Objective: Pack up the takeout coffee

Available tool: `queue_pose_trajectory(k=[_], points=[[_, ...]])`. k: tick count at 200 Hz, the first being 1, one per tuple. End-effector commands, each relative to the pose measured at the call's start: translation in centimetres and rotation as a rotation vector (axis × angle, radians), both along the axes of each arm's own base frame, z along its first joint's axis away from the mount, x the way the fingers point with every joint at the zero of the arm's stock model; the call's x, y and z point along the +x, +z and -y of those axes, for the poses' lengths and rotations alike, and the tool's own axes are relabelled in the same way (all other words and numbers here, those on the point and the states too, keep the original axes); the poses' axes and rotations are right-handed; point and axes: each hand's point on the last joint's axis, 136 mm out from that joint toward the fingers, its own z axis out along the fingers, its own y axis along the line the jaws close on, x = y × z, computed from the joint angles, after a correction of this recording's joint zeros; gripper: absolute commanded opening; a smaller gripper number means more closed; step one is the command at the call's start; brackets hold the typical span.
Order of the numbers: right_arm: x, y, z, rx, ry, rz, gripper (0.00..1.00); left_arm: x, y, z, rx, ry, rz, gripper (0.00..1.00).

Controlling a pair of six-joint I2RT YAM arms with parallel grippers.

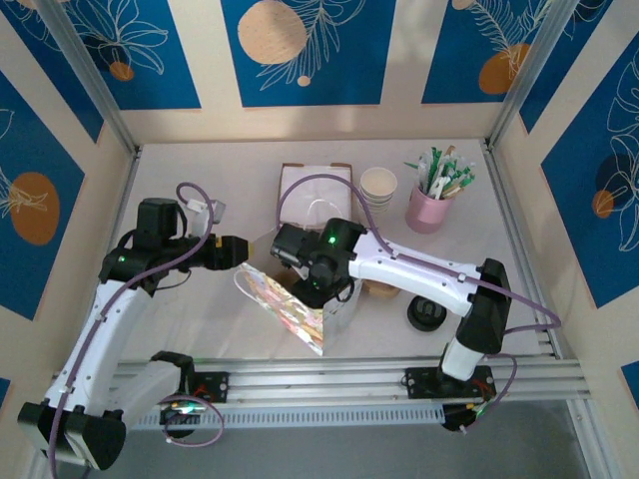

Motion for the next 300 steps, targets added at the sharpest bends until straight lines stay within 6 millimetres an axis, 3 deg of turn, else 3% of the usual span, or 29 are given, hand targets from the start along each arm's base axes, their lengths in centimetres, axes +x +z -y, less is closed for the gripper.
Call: queue_pose_trajectory(k=[1,67,141,209,300], points=[[0.3,0.1,0.1,0.019,-0.028,0.012,0.66,-0.6,-0.3,0.2,-0.006,-0.007,-0.017,0.64],[0.7,1.1,-0.7,0.069,-0.015,0.064,0.65,-0.6,-0.4,0.3,-0.014,-0.008,-0.021,0.64],[-0.1,-2.4,0.2,0.008,-0.036,0.011,0.65,-0.5,-0.7,0.4,-0.011,-0.004,-0.026,0.64],[-0.7,-3.8,0.6,-0.015,-0.041,-0.024,0.65,-0.7,-0.8,0.2,-0.005,0.002,-0.030,0.64],[0.9,1.7,-1.1,0.113,-0.031,0.121,0.65,-0.8,-0.8,0.3,-0.013,0.002,-0.037,0.64]])
